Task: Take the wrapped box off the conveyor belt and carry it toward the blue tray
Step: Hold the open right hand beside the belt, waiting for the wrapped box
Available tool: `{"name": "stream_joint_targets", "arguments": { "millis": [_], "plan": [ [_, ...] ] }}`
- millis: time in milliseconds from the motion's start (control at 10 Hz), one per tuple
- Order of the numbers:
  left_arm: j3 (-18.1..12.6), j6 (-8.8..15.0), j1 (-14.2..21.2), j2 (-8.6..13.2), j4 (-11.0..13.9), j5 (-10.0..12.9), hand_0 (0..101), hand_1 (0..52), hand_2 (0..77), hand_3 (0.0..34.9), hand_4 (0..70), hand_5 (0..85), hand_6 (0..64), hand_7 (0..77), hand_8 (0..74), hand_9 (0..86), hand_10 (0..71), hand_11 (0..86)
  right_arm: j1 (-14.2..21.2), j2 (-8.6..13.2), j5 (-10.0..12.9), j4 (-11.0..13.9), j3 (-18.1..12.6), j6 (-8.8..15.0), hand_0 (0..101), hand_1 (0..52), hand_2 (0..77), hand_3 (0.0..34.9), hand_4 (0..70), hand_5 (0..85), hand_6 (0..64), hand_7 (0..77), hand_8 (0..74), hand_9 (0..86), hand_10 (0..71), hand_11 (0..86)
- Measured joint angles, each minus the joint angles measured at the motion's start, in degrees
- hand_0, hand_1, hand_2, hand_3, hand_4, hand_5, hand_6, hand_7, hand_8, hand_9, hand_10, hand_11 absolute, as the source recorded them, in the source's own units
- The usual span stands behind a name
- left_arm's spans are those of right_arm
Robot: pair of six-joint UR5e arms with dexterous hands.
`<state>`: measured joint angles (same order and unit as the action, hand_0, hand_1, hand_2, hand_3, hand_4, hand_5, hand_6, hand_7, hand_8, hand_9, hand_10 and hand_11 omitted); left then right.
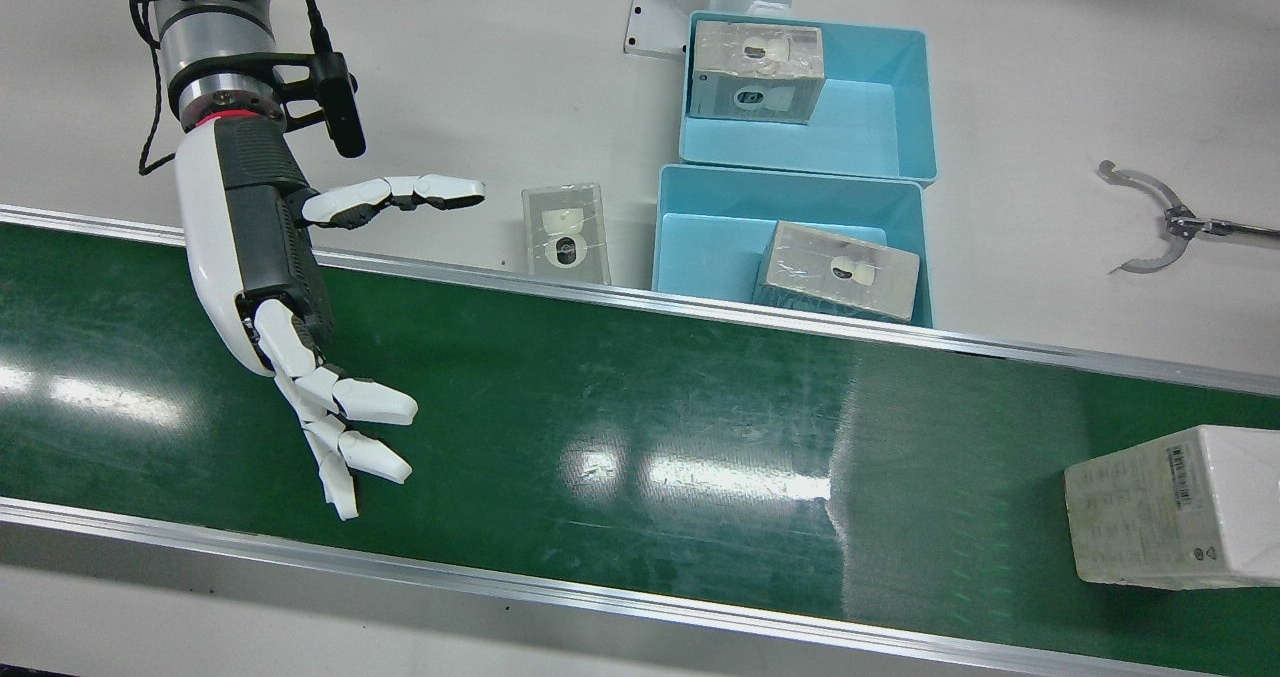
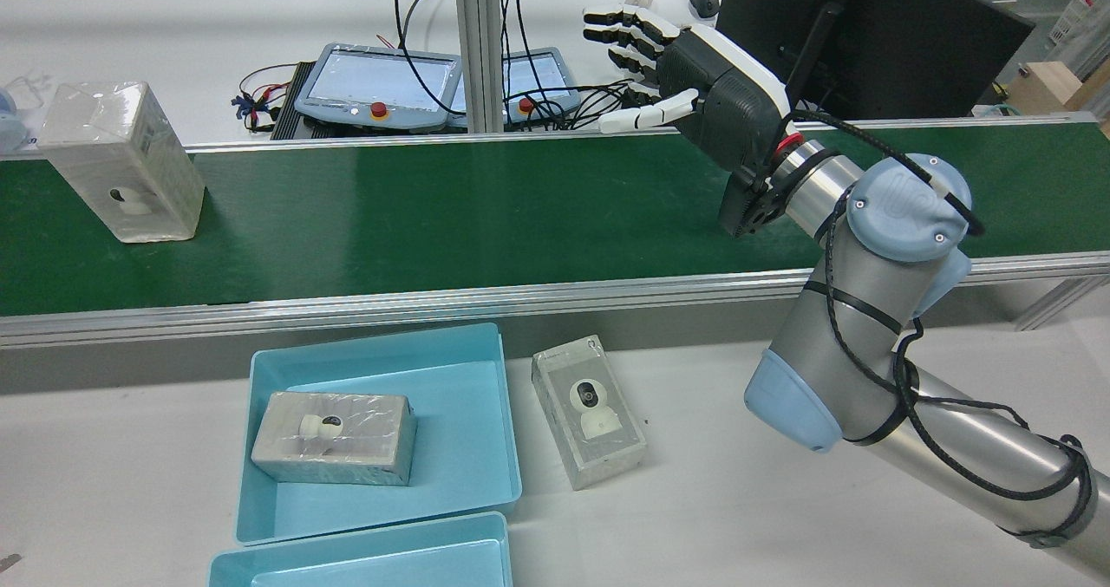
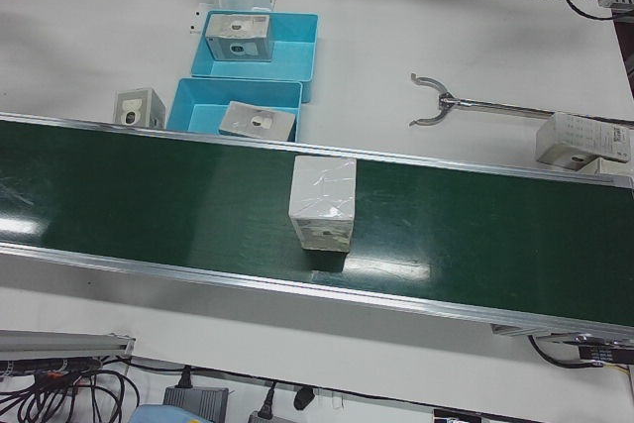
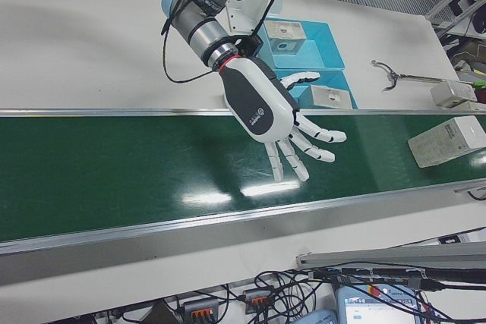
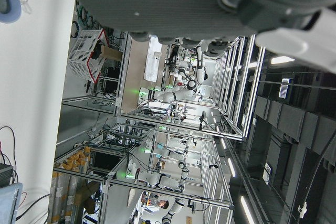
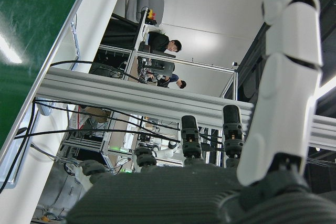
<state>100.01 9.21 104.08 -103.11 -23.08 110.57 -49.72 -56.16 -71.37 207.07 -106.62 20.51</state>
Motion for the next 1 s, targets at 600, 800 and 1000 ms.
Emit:
{"name": "stream_joint_targets", "arguments": {
  "millis": [600, 800, 1000],
  "plan": [
    [0.0, 0.0, 0.0, 0.0, 0.0, 0.0, 0, 0.0, 1.1, 0.0, 0.0, 0.5, 0.0, 0.5, 0.5, 0.5, 0.5, 0.0, 0.6, 1.0, 0.2, -0.2, 1.9, -0.2, 45, 12.0, 15.3, 30.0, 9.8, 25.6, 0.0, 19.6, 2.2, 7.6, 0.5, 1.6],
    [0.0, 0.0, 0.0, 0.0, 0.0, 0.0, 0, 0.0, 1.1, 0.0, 0.0, 0.5, 0.0, 0.5, 0.5, 0.0, 0.5, 0.0, 0.7, 2.2, 0.3, -0.3, 3.6, -0.4, 45, 12.0, 15.3, 30.0, 7.1, 25.6, 0.0, 19.6, 2.2, 7.6, 1.1, 1.6],
    [0.0, 0.0, 0.0, 0.0, 0.0, 0.0, 0, 0.0, 1.1, 0.0, 0.0, 0.5, 0.0, 0.5, 0.5, 0.0, 0.5, 0.0, 0.7, 3.1, 0.3, -0.6, 5.6, -1.2, 44, 12.0, 14.2, 30.1, 7.1, 24.0, 0.0, 19.6, 2.2, 7.6, 3.3, 3.8]
  ]
}}
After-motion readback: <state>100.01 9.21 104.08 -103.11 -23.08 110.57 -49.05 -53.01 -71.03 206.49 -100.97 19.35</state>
